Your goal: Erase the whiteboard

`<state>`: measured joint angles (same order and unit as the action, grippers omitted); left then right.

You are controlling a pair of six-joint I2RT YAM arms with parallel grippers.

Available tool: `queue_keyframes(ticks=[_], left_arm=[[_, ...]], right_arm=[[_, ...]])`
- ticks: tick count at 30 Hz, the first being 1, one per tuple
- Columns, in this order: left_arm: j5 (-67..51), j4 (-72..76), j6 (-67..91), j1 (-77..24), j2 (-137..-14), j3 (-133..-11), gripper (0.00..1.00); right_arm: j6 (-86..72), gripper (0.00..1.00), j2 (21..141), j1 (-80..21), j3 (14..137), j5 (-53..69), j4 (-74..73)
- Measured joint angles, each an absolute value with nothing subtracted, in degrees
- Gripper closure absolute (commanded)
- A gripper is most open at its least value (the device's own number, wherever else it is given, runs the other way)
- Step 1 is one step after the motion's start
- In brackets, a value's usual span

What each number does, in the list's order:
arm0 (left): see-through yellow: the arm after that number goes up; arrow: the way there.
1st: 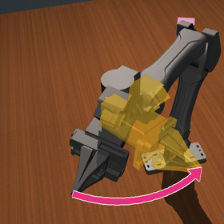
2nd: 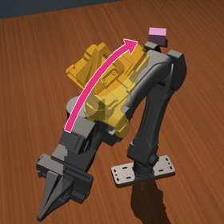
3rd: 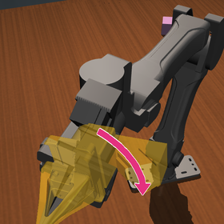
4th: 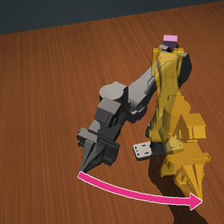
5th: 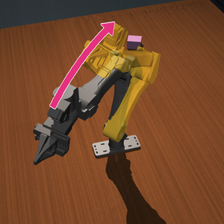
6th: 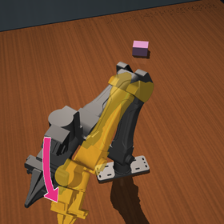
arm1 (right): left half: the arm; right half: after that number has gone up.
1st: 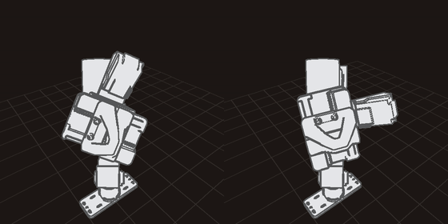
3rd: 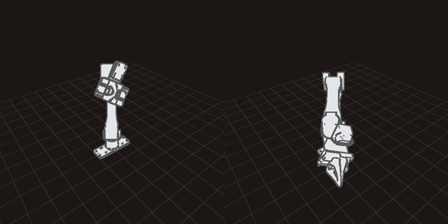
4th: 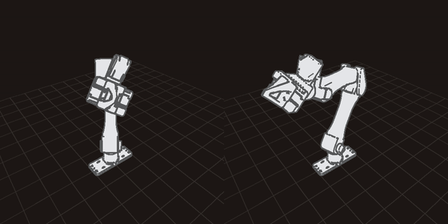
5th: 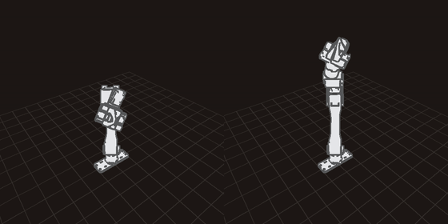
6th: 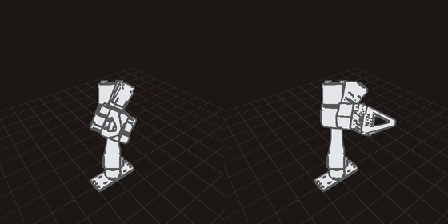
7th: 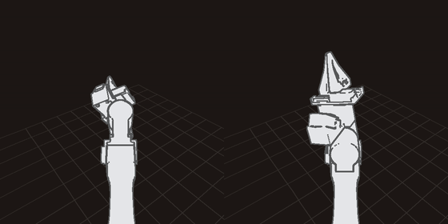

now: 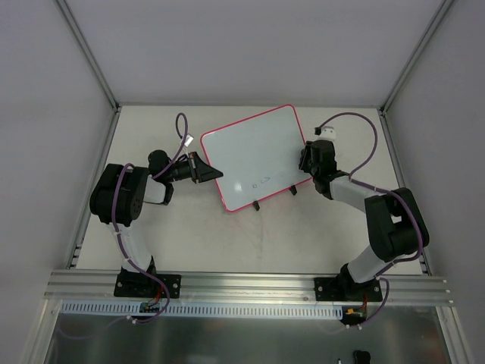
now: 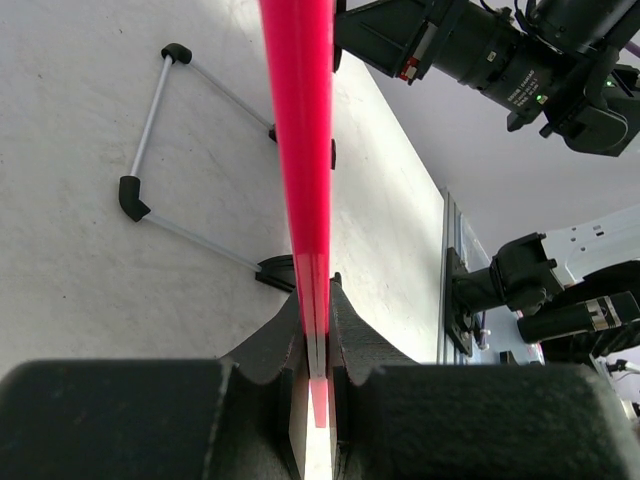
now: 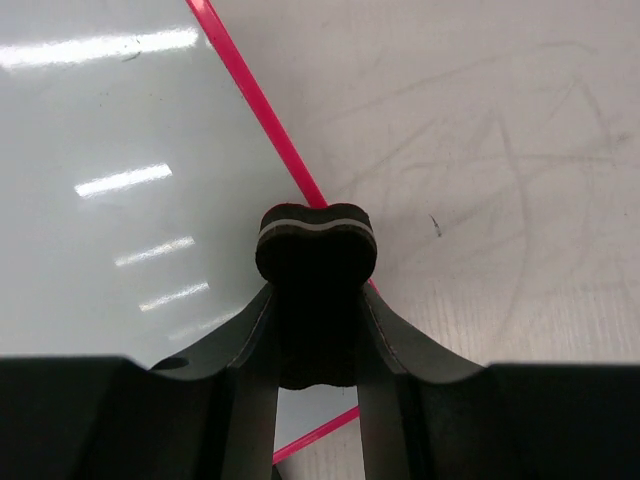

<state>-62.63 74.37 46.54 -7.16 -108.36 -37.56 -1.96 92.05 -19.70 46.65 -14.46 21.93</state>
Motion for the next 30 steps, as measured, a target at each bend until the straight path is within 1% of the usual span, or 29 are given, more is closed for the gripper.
queue_keyframes(ticks=[7, 11, 16, 23, 30], left_arm=[[-62.83, 74.37, 46.65, -7.16, -108.31, -37.56, 1.0], [-62.85, 74.37, 46.98, -7.14, -108.29, -37.56, 1.0], [-62.81, 74.32, 47.05, -7.11, -108.29, -37.56, 1.0], [-62.74, 74.28, 46.74, -7.03, -108.29, -37.56, 1.0], [-62.39, 73.63, 46.68, -6.66, -108.29, -37.54, 1.0]], right_arm=[[-2.35, 1.0, 92.18, -19.94, 45.74, -14.35, 23.75], [-2.33, 1.0, 92.31, -22.37, 45.6, -15.57, 24.73], [-2.35, 1.0, 92.31, -28.82, 45.6, -17.87, 26.39], [-4.21, 1.0, 93.01, -40.6, 45.69, -19.7, 27.07], [-5.15, 1.0, 96.05, -47.18, 48.73, -23.44, 27.16]])
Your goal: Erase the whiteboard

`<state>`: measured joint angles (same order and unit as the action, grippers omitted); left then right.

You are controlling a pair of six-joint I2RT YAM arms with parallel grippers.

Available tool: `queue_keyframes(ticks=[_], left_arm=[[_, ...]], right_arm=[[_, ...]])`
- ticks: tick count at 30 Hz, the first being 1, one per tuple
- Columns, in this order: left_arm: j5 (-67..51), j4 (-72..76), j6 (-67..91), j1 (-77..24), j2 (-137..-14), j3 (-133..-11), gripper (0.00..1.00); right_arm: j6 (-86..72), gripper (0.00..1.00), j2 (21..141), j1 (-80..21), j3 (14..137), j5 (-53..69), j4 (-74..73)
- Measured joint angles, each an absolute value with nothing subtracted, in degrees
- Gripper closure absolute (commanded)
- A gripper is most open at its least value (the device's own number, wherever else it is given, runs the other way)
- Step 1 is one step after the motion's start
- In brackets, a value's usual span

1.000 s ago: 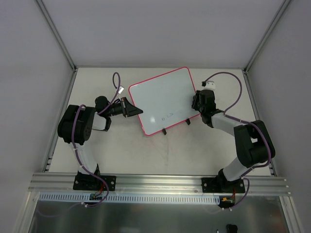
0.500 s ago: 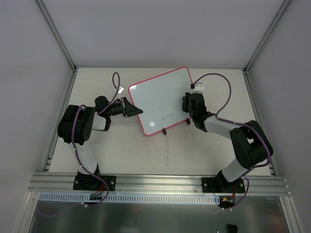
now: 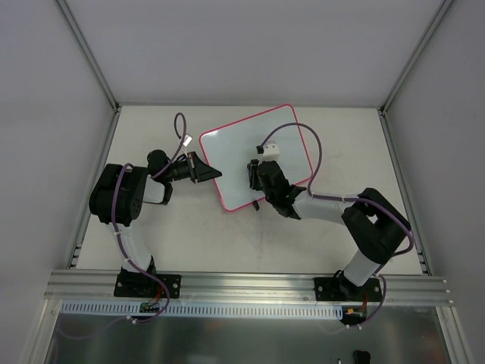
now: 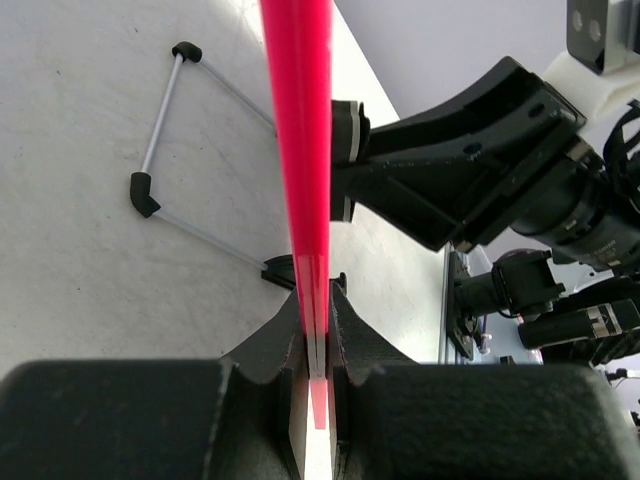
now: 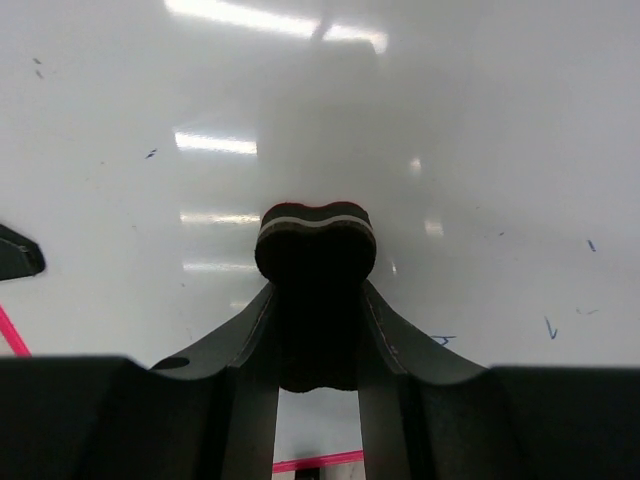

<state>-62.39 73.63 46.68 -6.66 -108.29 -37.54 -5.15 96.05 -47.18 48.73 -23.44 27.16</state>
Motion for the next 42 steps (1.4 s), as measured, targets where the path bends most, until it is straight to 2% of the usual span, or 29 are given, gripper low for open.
queue_keyframes(ticks=[14, 23, 42], left_arm=[[-62.35, 73.6, 46.22, -6.68, -108.29, -37.54, 1.0], [-62.39, 73.67, 46.02, -6.72, -108.29, -37.54, 1.0], [-62.43, 73.91, 46.06, -6.83, -108.2, -37.56, 1.0]], right_arm=[[-8.93, 1.0, 97.54, -52.47, 46.48, -23.66, 34.0], [-11.51, 1.0, 97.1, -52.12, 45.36, -24.12, 34.94], [-14.2, 1.0, 91.55, -35.35, 40.18, -20.82, 31.55]])
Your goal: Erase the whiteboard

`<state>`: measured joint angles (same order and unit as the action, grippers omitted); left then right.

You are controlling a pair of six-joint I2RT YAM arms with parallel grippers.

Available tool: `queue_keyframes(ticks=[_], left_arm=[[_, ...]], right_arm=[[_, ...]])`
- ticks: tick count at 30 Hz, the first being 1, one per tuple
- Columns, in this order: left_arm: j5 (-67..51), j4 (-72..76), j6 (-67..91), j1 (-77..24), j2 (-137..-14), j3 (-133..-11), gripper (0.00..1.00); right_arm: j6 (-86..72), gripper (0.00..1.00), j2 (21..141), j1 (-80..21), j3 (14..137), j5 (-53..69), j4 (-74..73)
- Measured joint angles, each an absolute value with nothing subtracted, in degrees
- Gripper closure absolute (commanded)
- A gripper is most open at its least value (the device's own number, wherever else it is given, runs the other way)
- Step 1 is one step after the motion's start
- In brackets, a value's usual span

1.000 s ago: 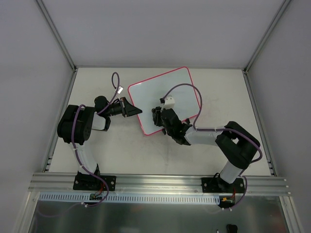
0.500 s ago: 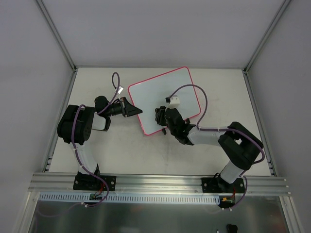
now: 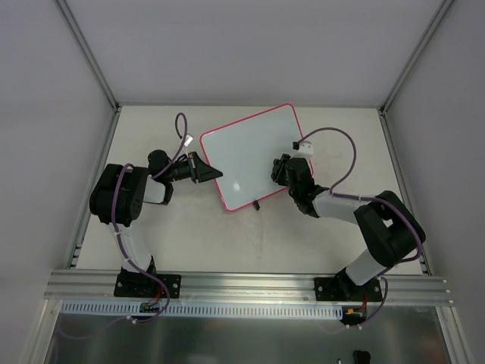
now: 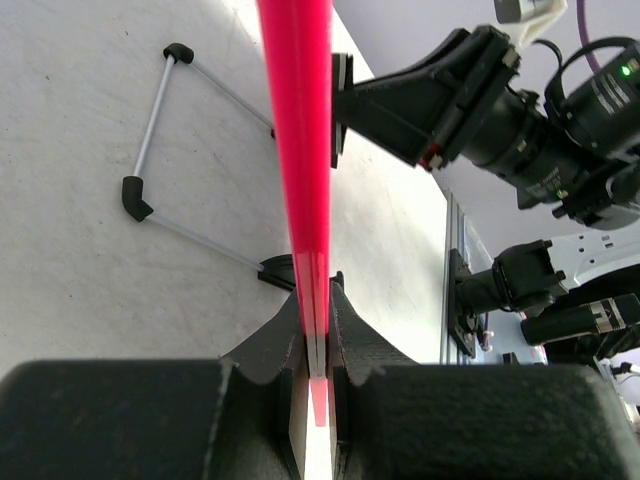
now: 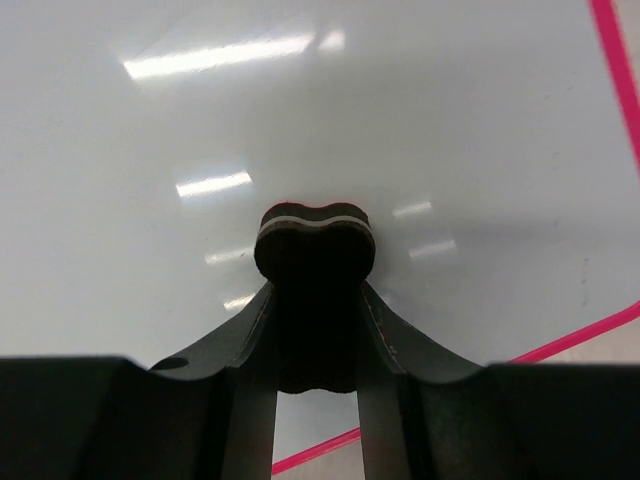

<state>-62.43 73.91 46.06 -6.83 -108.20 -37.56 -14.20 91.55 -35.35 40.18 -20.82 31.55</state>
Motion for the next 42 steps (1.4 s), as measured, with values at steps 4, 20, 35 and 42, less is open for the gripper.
queue_keyframes(ticks=[4, 20, 35, 42], left_arm=[[-62.46, 73.89, 46.09, -6.98, -108.2, -37.54, 1.0], [-62.63, 74.11, 46.78, -7.16, -107.81, -37.56, 1.0], [-62.85, 73.71, 46.02, -6.98, -107.81, -37.54, 1.0], [-62.61, 73.43, 45.89, -6.66, -107.81, -37.54, 1.0]], right_arm=[[-14.55, 1.0, 91.48, -31.22, 40.16, -19.16, 31.59], [-17.08, 1.0, 92.86, -22.31, 37.78, -14.13, 38.48], [-16.21, 1.0, 93.71, -43.07, 38.3, -28.58, 38.15], [-15.35, 1.0, 96.84, -51.05, 41.39, -33.39, 37.71]])
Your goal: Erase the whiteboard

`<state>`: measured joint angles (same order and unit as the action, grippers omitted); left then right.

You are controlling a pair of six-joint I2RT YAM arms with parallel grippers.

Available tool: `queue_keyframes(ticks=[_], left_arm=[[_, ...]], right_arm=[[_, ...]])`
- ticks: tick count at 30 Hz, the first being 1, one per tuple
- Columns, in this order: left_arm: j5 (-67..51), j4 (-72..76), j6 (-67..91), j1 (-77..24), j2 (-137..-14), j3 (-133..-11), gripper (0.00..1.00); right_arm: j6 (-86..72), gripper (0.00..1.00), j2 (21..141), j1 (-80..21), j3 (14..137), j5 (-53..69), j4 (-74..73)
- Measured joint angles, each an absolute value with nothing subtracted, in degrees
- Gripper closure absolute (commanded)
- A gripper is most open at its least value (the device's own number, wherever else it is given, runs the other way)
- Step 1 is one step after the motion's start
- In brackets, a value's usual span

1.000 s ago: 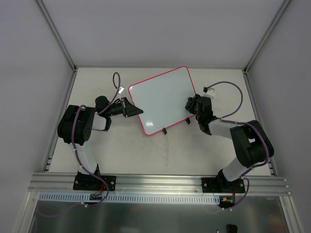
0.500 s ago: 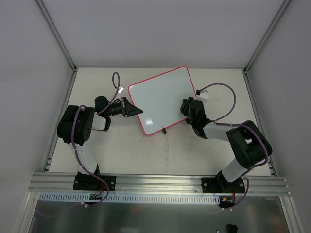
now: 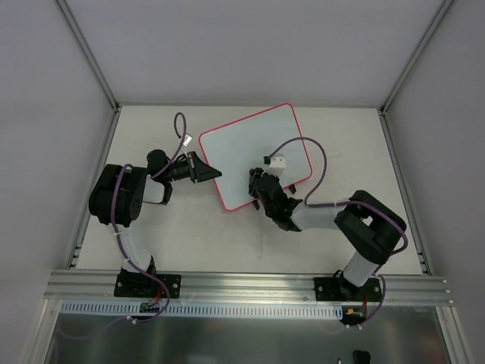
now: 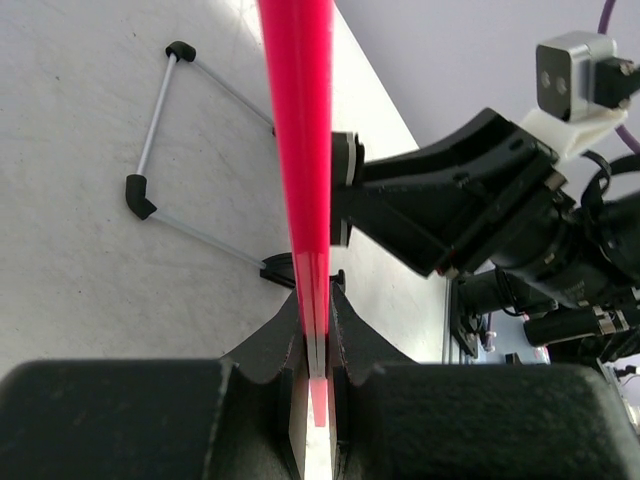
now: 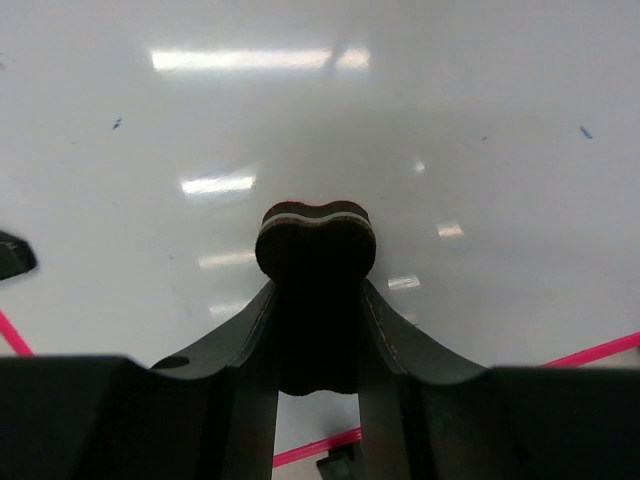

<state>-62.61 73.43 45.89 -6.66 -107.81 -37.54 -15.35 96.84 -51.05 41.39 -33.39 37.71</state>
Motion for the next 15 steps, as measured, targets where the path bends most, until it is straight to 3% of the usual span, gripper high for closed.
queue_keyframes(ticks=[8, 15], left_arm=[[-62.48, 73.43, 45.8, -6.63, -107.81, -37.54, 1.0], [-62.54, 73.52, 45.71, -6.76, -107.81, -37.54, 1.0]], right_arm=[[-14.92, 1.0, 99.15, -55.37, 44.16, -34.04, 38.2], [-15.97, 1.0, 96.47, -51.44, 43.16, -26.79, 36.47]])
